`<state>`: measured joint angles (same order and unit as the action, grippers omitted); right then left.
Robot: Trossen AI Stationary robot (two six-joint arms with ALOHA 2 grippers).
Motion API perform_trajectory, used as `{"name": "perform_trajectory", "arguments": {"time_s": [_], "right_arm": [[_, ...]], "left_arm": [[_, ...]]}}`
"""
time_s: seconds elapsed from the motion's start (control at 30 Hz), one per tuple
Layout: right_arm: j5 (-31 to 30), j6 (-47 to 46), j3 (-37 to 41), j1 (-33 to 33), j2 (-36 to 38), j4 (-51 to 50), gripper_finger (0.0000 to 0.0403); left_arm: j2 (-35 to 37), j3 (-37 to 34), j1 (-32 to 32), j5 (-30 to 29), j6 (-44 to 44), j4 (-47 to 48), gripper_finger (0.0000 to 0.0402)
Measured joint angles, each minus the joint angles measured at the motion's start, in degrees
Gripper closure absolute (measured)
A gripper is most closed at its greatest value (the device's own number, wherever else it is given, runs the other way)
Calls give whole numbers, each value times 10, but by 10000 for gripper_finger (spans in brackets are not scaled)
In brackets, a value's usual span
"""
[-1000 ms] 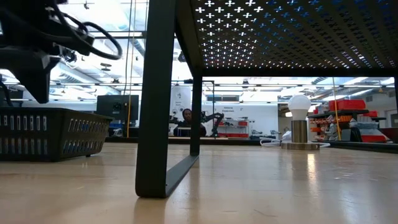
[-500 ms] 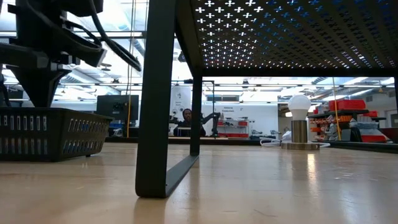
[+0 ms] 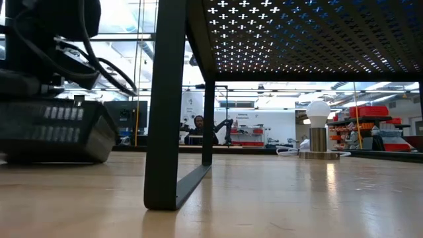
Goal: Pick & Place Office Desk Supplies
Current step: Put the black bin with the rubber bands on the shelf
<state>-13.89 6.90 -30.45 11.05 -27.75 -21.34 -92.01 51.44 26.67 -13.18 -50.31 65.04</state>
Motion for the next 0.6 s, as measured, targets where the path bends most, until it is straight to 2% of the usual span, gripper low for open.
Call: {"name": "perform_trajectory", "arguments": {"time_s": [0.17, 0.3, 0.6], "right_arm": [[0, -2, 0, 0, 0, 1, 242], [0, -2, 0, 0, 0, 3, 242], [0, -6, 0, 0, 0, 5, 242]], "left_arm": [[-2, 9, 1, 5, -2, -9, 401], [-2, 10, 6, 46, 2, -47, 401], [-2, 23, 30, 85, -14, -90, 401]]}}
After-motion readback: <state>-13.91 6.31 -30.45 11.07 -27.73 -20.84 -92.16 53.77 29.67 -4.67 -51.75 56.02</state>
